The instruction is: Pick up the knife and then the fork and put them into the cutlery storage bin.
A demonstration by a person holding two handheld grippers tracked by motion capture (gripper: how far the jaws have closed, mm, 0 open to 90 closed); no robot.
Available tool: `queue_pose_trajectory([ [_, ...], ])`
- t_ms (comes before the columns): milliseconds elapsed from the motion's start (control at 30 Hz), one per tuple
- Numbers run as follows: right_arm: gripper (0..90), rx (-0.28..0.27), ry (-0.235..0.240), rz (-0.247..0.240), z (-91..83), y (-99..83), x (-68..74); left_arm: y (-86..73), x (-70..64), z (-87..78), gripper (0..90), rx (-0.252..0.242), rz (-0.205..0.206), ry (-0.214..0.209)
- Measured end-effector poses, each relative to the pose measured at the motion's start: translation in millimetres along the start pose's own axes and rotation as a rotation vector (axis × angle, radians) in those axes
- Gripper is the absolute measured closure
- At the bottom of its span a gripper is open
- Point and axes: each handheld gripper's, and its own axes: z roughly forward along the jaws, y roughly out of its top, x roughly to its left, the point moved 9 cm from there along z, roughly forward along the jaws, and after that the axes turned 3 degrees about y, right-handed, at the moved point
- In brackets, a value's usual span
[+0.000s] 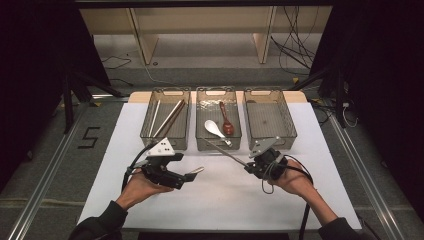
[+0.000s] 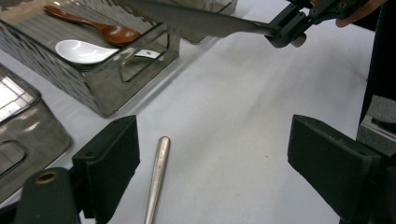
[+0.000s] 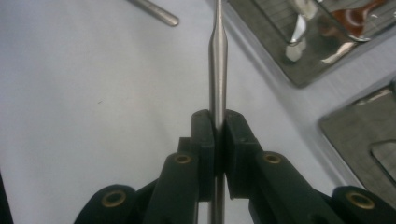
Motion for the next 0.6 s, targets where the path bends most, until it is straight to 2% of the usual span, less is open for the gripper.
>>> queue_pose_trajectory([
  [133,84.2,-0.040,-0.007,0.052,-6.9,3.0,-11.5,-2.2,5.5,-3.9,15.8,-0.016,-0.011,0.022],
  [233,84.3,-0.059,-0.033,0.086,-12.8,6.2,-22.0,-4.8,8.5,-5.6,15.7,-0.022,-0.014,0.040],
  [600,84.2,-0.114,-0.110,0.199,-22.8,12.6,-71.2,-11.4,14.6,-7.6,15.6,-0.018,-0.028,0.053],
])
